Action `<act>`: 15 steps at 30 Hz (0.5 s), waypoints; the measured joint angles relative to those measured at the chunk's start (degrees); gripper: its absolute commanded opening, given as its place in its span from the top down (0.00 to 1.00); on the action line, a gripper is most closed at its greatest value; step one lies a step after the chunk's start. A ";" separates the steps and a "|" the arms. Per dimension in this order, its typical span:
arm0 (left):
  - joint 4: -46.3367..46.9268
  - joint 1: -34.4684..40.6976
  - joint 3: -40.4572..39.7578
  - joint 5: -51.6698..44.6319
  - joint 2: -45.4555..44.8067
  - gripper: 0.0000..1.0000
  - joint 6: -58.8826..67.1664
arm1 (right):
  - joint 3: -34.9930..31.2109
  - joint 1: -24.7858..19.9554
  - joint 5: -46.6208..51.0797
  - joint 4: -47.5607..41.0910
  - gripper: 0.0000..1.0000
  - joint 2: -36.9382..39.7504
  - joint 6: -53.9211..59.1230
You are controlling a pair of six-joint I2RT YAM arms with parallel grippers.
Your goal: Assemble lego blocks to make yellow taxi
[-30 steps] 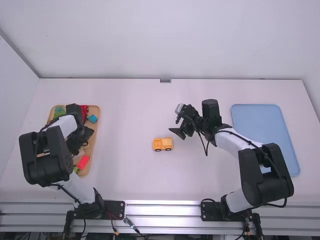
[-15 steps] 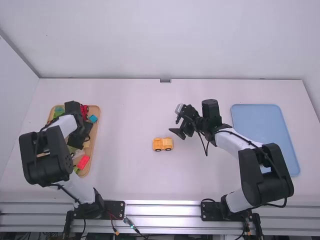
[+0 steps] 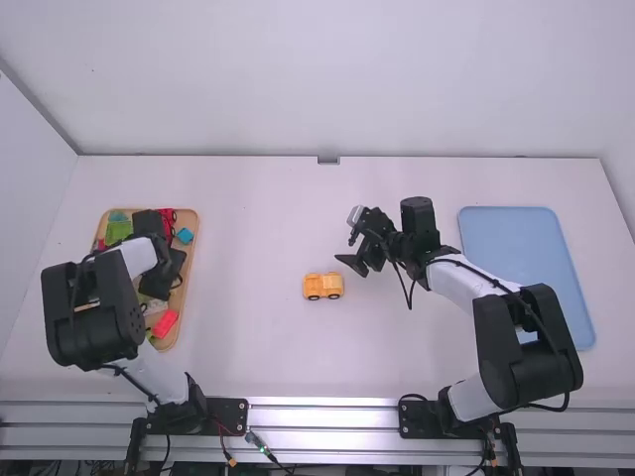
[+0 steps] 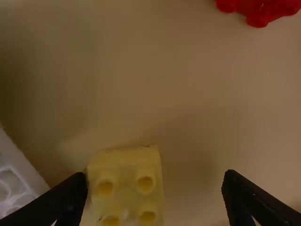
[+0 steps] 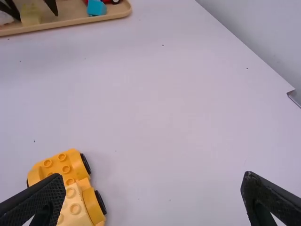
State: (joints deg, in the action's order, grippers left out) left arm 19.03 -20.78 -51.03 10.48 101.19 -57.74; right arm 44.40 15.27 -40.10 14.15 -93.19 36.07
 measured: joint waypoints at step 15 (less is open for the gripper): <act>1.25 -0.02 -0.02 -0.87 0.00 0.57 -0.61 | 0.00 0.00 0.00 -0.04 0.01 0.00 -0.09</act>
State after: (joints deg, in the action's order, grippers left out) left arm 20.27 -20.80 -51.05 9.61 101.19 -58.35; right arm 44.40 15.27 -40.10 14.11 -93.19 35.99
